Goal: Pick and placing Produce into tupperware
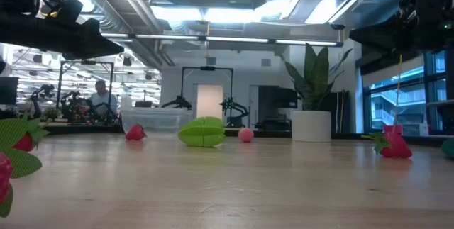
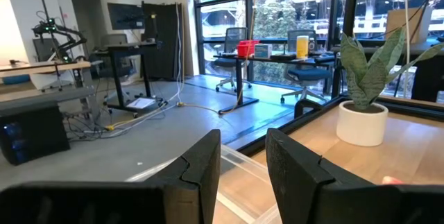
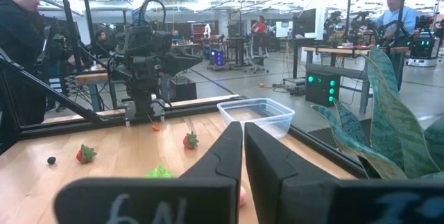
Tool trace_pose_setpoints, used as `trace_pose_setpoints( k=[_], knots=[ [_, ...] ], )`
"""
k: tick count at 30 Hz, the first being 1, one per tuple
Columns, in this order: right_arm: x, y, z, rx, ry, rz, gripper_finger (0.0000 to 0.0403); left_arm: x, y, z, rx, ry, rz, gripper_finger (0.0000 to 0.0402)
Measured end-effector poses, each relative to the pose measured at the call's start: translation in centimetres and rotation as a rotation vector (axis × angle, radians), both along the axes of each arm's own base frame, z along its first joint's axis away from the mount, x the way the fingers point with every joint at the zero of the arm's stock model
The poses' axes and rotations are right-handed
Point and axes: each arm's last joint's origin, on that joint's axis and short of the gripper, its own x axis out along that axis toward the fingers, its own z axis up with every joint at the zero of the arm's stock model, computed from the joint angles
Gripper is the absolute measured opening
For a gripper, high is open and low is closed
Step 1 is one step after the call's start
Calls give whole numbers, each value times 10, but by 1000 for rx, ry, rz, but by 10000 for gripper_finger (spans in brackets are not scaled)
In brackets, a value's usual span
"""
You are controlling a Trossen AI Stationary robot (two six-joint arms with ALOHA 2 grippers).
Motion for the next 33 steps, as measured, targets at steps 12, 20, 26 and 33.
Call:
trace_pose_setpoints(
  k=[12, 20, 26, 33],
  knots=[
    [0, 0, 0, 0, 0, 0, 22, 0, 0, 0, 3, 4, 0, 110],
    [0, 0, 0, -4, 1, -1, 22, 0, 0, 0, 3, 4, 0, 141],
    [0, 0, 0, -4, 1, -1, 22, 0, 0, 0, -2, -2, -1, 195],
    [0, 0, 0, -4, 2, -1, 22, 0, 0, 0, -37, -42, -4, 219]
  ],
)
